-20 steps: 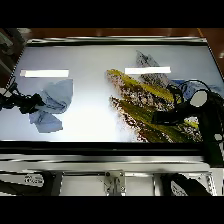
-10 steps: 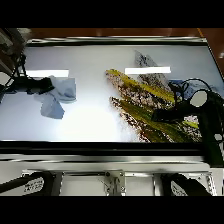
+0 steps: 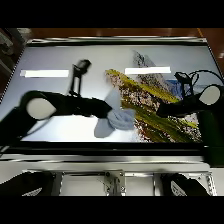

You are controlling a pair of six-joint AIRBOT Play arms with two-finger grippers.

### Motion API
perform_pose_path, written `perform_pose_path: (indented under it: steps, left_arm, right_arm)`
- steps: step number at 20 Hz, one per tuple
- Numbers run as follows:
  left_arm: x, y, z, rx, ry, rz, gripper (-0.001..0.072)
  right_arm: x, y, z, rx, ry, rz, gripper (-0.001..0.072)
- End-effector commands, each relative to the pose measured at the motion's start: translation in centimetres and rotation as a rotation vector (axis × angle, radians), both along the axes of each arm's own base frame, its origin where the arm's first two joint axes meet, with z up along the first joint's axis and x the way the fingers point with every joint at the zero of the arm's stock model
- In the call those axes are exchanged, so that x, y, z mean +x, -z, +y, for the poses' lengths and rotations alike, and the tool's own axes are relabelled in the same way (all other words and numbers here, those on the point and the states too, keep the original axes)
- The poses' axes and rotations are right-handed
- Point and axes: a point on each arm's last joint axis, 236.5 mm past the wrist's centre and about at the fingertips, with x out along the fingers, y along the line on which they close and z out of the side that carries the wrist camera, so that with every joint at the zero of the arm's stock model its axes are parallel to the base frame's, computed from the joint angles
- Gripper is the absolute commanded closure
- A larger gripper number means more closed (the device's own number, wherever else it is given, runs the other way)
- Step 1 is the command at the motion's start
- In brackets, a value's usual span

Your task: Fold the shirts.

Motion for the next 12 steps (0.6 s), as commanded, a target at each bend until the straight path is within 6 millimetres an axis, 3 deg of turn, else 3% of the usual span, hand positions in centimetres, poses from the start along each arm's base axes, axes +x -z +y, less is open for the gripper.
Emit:
perform_pose_path:
  steps: [1, 4, 5, 7, 8, 9, 10, 12]
  left_arm:
    - [-3.9, 6.0, -4.0, 0.121, 0.108, 0.041, 0.0666]
    - [-3.3, 12.3, -2.0, 0.288, 0.11, 0.155, 0.0666]
    - [-2.7, 13.6, -0.7, 0.33, 0.093, 0.188, 0.0665]
    - [-0.9, 14.0, 1.2, 0.334, 0.019, 0.238, 0.0664]
    - [-0.1, 13.5, 1.3, 0.292, -0.008, 0.255, 0.0554]
    - [0.4, 12.7, 1.0, 0.256, 0.016, 0.245, 0.0176]
    - [1.2, 12.0, 1.3, 0.23, 0.005, 0.248, 0.0007]
    - [2.8, 10.2, 3.5, 0.238, -0.026, 0.27, 0.0001]
  right_arm:
    - [-2.7, -0.7, -0.6, -0.031, -0.028, 0.066, 0.0124]
    - [-3.8, -0.6, -0.4, -0.02, -0.015, 0.118, 0.0123]
    - [-3.8, -0.6, -0.5, -0.021, -0.009, 0.118, 0.0123]
    - [-3.7, -0.6, -0.5, -0.016, 0.011, 0.118, 0.0123]
    - [-3.4, -0.6, -0.5, -0.014, 0.02, 0.108, 0.0123]
    - [-3.0, -0.7, -0.5, -0.011, 0.033, 0.091, 0.0123]
    - [-2.6, -0.8, -0.5, -0.012, 0.036, 0.075, 0.0123]
    - [-2.1, -0.5, -2.3, -0.086, 0.049, 0.054, 0.0122]
